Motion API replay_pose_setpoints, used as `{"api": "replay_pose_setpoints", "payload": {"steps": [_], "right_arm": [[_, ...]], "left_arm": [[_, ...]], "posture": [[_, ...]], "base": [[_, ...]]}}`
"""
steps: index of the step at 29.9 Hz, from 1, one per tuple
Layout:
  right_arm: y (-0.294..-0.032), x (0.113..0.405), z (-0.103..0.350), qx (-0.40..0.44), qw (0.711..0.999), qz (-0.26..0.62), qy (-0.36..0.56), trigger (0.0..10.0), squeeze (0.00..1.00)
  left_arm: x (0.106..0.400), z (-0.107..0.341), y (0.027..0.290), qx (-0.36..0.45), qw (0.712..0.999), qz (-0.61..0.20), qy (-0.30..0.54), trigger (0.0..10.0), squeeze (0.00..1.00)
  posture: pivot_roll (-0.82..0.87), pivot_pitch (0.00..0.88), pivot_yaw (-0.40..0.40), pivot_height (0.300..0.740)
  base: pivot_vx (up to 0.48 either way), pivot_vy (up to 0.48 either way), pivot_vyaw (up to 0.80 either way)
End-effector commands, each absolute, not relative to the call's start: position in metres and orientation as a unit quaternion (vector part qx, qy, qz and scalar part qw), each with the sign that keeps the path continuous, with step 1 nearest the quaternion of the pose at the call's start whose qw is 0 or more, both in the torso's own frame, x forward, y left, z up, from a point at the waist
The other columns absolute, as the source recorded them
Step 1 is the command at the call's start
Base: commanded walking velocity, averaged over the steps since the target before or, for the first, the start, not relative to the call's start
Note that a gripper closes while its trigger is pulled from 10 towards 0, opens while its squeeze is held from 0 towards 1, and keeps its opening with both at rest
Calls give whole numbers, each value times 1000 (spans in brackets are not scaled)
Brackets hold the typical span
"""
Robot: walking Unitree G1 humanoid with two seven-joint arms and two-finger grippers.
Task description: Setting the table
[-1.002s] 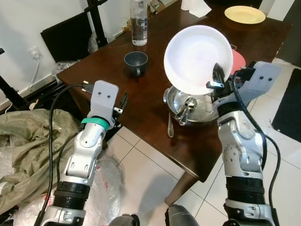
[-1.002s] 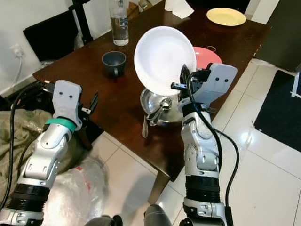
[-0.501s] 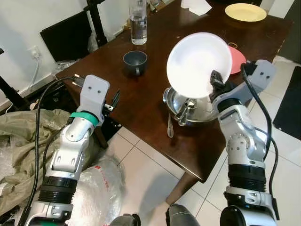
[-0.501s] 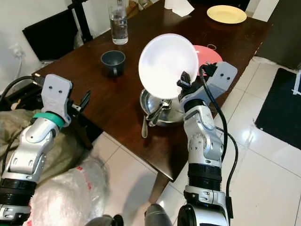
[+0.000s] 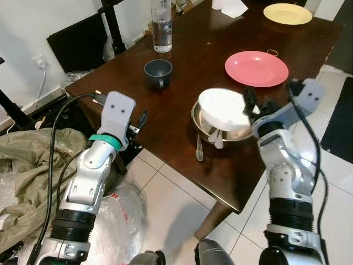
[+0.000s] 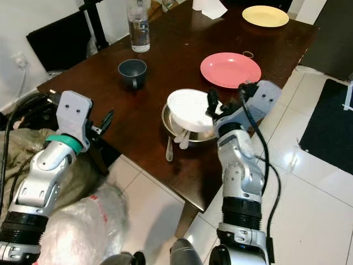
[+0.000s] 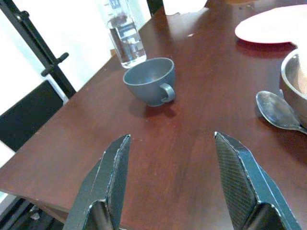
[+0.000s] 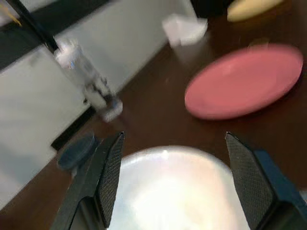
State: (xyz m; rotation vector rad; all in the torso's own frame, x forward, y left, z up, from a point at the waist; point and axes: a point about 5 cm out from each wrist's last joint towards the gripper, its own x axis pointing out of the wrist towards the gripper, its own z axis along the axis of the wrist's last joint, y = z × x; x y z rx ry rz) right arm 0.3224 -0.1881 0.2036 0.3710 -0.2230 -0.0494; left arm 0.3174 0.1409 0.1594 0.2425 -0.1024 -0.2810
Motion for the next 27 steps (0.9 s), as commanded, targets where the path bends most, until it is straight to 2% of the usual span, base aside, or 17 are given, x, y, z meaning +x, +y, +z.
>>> {"api": "replay_pose_setpoints", "payload": {"steps": [1, 2, 4, 8, 13, 15, 17, 27], "right_arm": [[-184, 310, 225, 108, 979, -16, -174, 10000, 0], [-183, 302, 234, 66, 977, -17, -200, 10000, 0], [-183, 302, 234, 66, 977, -17, -200, 10000, 0], [-184, 281, 245, 18, 972, -28, -232, 10000, 0], [-196, 269, 223, 9, 977, -80, -199, 10000, 0], [-209, 263, 189, 3, 981, -126, -147, 10000, 0], [-212, 260, 179, 10, 982, -136, -131, 10000, 0], [-202, 253, 165, -12, 985, -135, -106, 10000, 0]], "left_arm": [[313, 153, 139, 119, 982, -145, -37, 10000, 0], [312, 152, 137, 117, 981, -147, -37, 10000, 0], [312, 152, 137, 117, 981, -147, -37, 10000, 0], [309, 149, 133, 113, 981, -155, -34, 10000, 0], [306, 147, 130, 111, 981, -159, -32, 10000, 0], [302, 147, 130, 105, 981, -158, -34, 10000, 0], [299, 147, 132, 101, 982, -154, -35, 10000, 0], [289, 142, 134, 85, 987, -132, -25, 10000, 0]], "posture": [[-137, 0, 78, 740], [-138, 0, 78, 740], [-138, 0, 78, 740], [-152, 0, 80, 740], [-168, 0, 83, 740], [-184, 0, 96, 740], [-188, 0, 102, 740], [-202, 0, 110, 740]], "base": [[0, 0, 0], [0, 0, 0], [0, 0, 0], [0, 0, 0], [0, 0, 0], [0, 0, 0], [0, 0, 0], [0, 0, 0]]}}
